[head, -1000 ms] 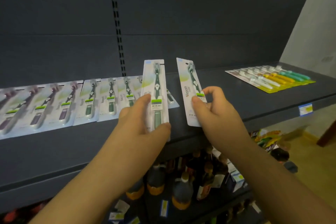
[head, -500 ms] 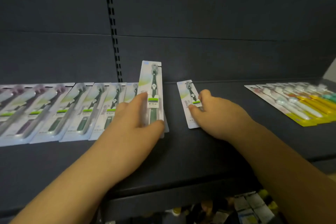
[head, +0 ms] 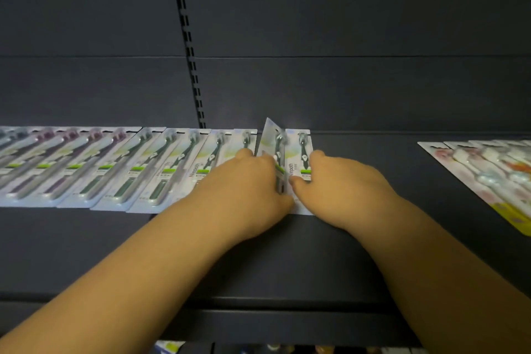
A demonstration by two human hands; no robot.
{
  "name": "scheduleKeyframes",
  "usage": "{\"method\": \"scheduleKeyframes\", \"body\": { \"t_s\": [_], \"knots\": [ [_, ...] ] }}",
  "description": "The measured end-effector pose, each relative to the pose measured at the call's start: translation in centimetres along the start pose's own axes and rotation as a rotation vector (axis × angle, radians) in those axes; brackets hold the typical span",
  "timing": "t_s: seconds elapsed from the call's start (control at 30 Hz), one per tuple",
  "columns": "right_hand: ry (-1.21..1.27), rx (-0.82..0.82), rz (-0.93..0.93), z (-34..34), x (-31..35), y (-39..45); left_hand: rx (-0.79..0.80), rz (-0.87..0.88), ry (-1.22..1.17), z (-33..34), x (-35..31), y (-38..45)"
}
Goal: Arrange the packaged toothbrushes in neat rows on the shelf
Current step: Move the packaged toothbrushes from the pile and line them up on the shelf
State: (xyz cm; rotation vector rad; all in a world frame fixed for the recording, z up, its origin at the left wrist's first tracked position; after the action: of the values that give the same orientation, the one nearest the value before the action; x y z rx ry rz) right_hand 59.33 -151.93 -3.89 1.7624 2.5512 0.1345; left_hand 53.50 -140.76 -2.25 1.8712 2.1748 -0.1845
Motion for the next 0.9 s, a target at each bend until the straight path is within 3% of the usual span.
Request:
{"method": "scheduleKeyframes", "body": {
  "t_s": [0.27,0.47,0.9],
  "knots": [
    [0.008,0.014,-0.026,-0.3,-0.1,-0.2,-0.148,0.028,0.386,-0.3,-0.4,0.2],
    [0.032,0.031,-0.025,-0.5,-0.2,-0.6,-0.111,0.188,0.316,0.6,-1.2,0.0],
    [0.038,0.017,-0.025,-0.7,-0.2,-0.5,-0.072,0.192,0.381,2.2,-0.8,0.4]
  ]
}}
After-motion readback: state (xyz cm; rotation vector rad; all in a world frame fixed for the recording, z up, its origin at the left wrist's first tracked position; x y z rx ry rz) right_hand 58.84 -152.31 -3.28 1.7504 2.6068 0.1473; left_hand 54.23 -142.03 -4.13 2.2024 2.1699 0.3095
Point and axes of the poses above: each hand's wrist, its own y-axis towards the middle knuckle, its own z-axis out of the palm, x = y × z, the point moved 10 cm from there along y, towards the middle knuckle, and after that the axes turned 6 degrees about -y, right-handed, at the moved point
